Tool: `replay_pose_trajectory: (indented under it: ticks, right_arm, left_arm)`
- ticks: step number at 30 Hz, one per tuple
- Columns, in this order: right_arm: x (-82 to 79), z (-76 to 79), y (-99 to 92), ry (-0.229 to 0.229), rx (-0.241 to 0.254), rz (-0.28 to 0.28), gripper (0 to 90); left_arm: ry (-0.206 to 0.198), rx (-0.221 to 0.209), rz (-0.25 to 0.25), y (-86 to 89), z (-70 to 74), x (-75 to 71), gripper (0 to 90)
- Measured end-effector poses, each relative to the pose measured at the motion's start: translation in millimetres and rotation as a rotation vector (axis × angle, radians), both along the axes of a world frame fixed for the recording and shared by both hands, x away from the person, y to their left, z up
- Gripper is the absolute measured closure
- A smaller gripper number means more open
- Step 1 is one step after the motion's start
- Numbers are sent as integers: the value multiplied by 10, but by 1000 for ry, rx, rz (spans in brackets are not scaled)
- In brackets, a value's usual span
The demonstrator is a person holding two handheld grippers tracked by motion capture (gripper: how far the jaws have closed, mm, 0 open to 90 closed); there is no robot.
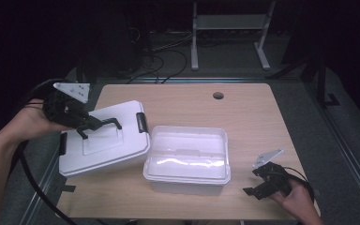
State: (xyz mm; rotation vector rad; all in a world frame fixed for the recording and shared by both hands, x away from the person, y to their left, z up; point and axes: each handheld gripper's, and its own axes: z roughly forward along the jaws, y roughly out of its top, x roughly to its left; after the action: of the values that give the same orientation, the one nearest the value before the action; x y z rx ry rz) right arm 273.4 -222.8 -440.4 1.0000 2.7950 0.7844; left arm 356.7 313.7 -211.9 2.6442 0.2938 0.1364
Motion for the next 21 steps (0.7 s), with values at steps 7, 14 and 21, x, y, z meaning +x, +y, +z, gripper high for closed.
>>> replay_pose_trajectory:
  ticks: [7, 14, 21]
  right_arm:
    - [-7, 8, -3, -2, 3, 1, 188]
    - [-10, 20, -19, -4, 8, -2, 188]
    - [-20, 31, -28, -4, 12, -7, 188]
  left_arm:
    - [9, 12, -43, -290, 4, 40, 849]
    - [16, 27, -86, -580, -19, 77, 848]
    - [19, 25, -134, -844, -35, 94, 849]
